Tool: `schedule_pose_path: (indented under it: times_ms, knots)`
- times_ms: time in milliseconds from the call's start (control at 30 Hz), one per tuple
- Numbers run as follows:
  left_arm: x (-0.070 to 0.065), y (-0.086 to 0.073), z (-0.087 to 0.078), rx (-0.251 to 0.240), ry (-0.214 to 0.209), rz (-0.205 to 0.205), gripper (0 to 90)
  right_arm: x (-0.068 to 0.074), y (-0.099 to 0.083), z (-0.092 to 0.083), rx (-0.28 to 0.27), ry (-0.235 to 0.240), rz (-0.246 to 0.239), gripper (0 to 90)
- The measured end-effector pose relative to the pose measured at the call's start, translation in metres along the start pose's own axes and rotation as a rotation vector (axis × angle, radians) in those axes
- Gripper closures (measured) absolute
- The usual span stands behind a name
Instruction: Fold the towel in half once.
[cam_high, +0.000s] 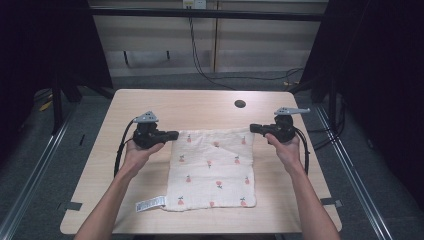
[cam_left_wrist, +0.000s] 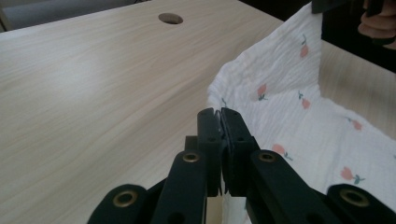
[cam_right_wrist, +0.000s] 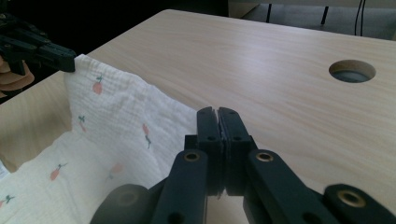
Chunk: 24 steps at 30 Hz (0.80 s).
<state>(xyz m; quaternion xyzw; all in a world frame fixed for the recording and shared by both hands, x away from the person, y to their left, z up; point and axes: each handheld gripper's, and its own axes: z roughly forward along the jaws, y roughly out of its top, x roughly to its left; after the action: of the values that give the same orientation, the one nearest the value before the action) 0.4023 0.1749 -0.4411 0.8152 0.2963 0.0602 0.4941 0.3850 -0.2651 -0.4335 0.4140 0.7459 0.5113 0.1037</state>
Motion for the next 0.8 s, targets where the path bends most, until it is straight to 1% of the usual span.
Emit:
schedule_pose_path:
  times_ms: [33,133,167,200,333,433,467,567,633,700,733,767,800]
  knots:
    - [-0.001,-0.002,0.0,-0.001,-0.004,-0.005,87.7,0.001,-0.002,-0.001,0.003,0.003,0.003,88.5]
    - [-0.003,-0.007,-0.002,0.001,-0.007,-0.001,87.7,0.005,-0.006,-0.005,0.01,0.015,-0.002,88.6]
    - [-0.004,-0.007,-0.004,0.003,-0.008,0.004,87.7,0.007,-0.007,-0.006,0.011,0.019,-0.008,88.6]
    - [-0.005,-0.008,-0.005,-0.001,-0.009,0.001,87.7,0.009,-0.008,-0.007,0.013,0.025,-0.018,88.5]
    - [-0.01,-0.01,-0.013,-0.005,-0.027,0.02,87.7,0.014,-0.009,-0.012,0.016,0.04,-0.034,88.6]
    - [-0.014,-0.011,-0.015,0.008,-0.028,0.034,87.7,0.017,-0.011,-0.016,0.017,0.042,-0.037,88.6]
    - [-0.015,-0.012,-0.016,0.006,-0.036,0.036,87.7,0.018,-0.012,-0.017,0.015,0.043,-0.038,88.6]
    - [-0.017,-0.013,-0.019,-0.004,-0.04,0.033,87.7,0.02,-0.014,-0.022,0.022,0.047,-0.047,88.6]
    - [-0.019,-0.012,-0.023,-0.011,-0.035,0.037,87.7,0.023,-0.014,-0.026,0.02,0.051,-0.053,88.7]
    - [-0.022,-0.011,-0.027,-0.022,-0.05,0.031,87.7,0.025,-0.014,-0.03,0.02,0.053,-0.064,88.7]
    - [-0.023,-0.011,-0.028,-0.032,-0.056,0.027,87.7,0.028,-0.014,-0.032,0.018,0.059,-0.068,88.7]
    - [-0.024,-0.01,-0.03,-0.05,-0.069,0.011,87.8,0.029,-0.014,-0.033,0.016,0.063,-0.068,88.7]
    - [-0.025,-0.009,-0.032,-0.05,-0.065,0.015,87.8,0.031,-0.014,-0.035,0.005,0.08,-0.064,88.7]
